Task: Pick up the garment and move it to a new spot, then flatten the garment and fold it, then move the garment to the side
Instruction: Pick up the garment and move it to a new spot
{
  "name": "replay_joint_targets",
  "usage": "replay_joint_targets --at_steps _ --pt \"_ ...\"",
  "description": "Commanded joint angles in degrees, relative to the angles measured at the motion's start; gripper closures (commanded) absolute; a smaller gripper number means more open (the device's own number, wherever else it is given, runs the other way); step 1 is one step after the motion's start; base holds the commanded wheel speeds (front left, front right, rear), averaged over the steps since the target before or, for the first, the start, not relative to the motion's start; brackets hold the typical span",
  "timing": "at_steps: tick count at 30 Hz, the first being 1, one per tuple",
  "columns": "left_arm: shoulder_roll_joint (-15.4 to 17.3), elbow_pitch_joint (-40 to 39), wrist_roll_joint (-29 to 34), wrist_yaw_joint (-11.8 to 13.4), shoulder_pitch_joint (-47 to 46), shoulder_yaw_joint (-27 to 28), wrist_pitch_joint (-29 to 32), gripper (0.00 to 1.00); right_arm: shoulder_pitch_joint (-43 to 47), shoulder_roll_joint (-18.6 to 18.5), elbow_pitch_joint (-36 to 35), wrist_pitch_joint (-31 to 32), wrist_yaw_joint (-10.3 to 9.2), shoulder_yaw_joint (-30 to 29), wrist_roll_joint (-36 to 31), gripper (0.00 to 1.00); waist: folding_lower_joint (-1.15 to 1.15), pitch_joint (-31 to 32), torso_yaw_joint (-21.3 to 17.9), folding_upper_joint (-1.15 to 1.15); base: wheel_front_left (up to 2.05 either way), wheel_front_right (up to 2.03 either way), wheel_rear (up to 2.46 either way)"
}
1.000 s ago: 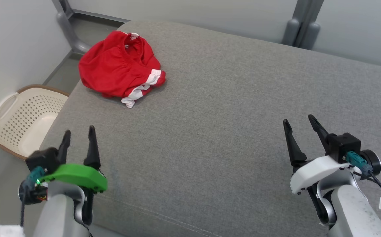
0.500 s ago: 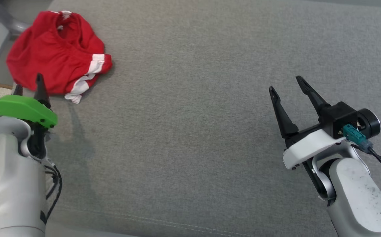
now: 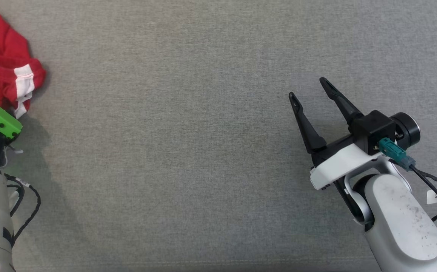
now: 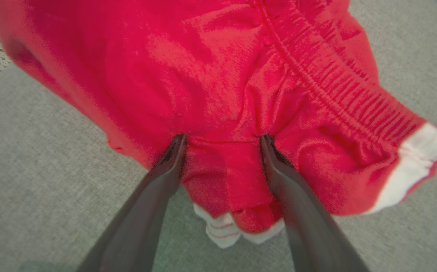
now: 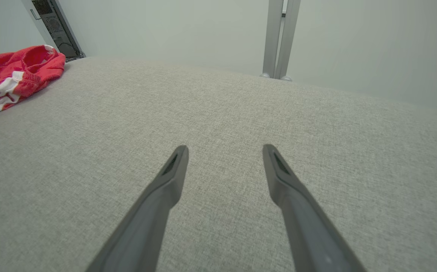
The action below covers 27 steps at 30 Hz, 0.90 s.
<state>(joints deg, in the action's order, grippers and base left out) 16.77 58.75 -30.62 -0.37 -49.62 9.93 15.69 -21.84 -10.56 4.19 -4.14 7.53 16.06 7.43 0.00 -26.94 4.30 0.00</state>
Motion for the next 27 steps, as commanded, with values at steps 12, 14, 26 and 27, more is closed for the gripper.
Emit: replay_joint_targets --at_steps 12,14,26,27 --pt "-0.63 -7.39 1.63 -4.6 0.84 -2.99 -9.39 1.0 1.74 2.03 4.16 -2.74 -0.07 -1.07 1.6 0.0 0.0 5.42 -1.21 0.0 0.0 0.0 0.0" --pt "-1.47 -9.45 2.06 -5.57 0.67 -4.28 -11.37 1.0 2.0 2.56 5.3 -3.31 -0.07 -0.85 2.08 0.0 0.0 7.61 -0.88 0.0 0.0 0.0 0.0" --pt "-9.06 -23.7 0.49 -7.09 -0.52 -14.56 -10.88 1.0 5.87 4.9 10.81 -6.2 -0.07 -1.68 3.99 0.0 0.0 18.68 -3.07 0.0 0.0 0.0 0.0" --pt "-9.82 -25.19 0.22 -7.14 -0.33 -15.82 -10.45 1.0 6.14 5.01 11.02 -6.29 -0.07 -1.84 4.02 0.0 0.0 19.21 -3.71 0.0 0.0 0.0 0.0"
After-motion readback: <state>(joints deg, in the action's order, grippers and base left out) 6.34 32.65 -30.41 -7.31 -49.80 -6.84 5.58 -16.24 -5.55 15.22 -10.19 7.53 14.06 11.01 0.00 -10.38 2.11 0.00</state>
